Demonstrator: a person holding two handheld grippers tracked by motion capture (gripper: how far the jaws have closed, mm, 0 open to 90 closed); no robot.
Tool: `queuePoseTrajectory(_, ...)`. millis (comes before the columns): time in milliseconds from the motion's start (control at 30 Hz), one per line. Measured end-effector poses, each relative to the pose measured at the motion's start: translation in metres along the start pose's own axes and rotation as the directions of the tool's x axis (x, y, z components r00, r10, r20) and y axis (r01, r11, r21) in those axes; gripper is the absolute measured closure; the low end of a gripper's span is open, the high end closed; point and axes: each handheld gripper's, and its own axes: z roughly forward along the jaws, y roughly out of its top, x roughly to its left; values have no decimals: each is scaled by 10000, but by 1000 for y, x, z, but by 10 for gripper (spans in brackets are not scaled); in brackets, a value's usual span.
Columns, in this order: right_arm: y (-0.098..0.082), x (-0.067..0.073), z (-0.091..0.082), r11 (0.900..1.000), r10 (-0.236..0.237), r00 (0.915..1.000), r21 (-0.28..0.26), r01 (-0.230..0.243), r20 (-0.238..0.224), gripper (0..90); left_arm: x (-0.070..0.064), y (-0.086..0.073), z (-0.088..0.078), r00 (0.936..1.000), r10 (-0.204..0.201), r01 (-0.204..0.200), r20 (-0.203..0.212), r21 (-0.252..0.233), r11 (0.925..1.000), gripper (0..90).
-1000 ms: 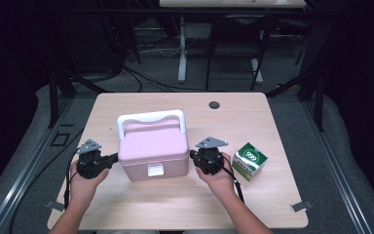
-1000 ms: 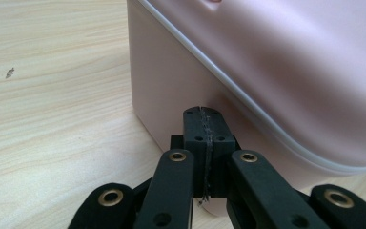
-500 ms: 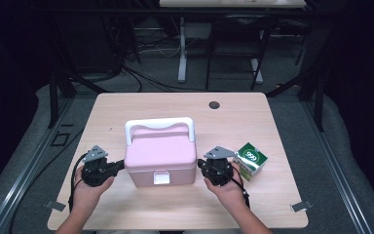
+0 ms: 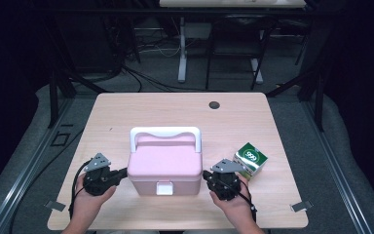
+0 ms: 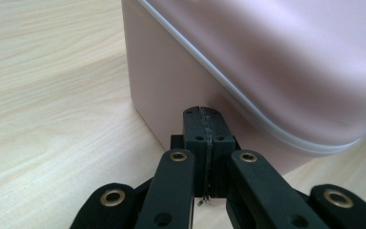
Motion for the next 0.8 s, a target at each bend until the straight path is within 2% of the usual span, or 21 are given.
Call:
queuePoseTrajectory(100,-4,2,-6,9999,-124,9999,26,124,43,900,-4,-2,-1,9999,57,-58,107,64,10000,900)
queuePoseTrajectory(233,-7,3,-9,10000,-53,10000,39,53,11,900,-7,-3,-2,9999,74,-74,103,21,10000,900)
queuePoseTrajectory(267,-9,3,-10,10000,87,9999,-17,-87,76,900,-7,-4,-3,9998,114,-115,147,48,9999,900)
queuePoseTrajectory(367,-10,1,-13,9998,178,9998,-33,-179,-128,900,-10,-4,-4,9994,176,-180,288,136,9997,900)
queuePoseTrajectory(467,-12,3,-15,10000,83,9999,-15,-82,68,900,-13,-4,-4,9991,261,-268,325,204,9994,900)
queuePoseTrajectory(667,-14,0,-17,9999,99,9999,-47,-99,-57,900,-11,-5,-4,9983,253,-263,526,183,9995,899)
queuePoseTrajectory(800,-14,-1,-17,10000,84,9999,-37,-85,-84,895,-9,-5,-4,9980,100,-112,630,188,9998,882)
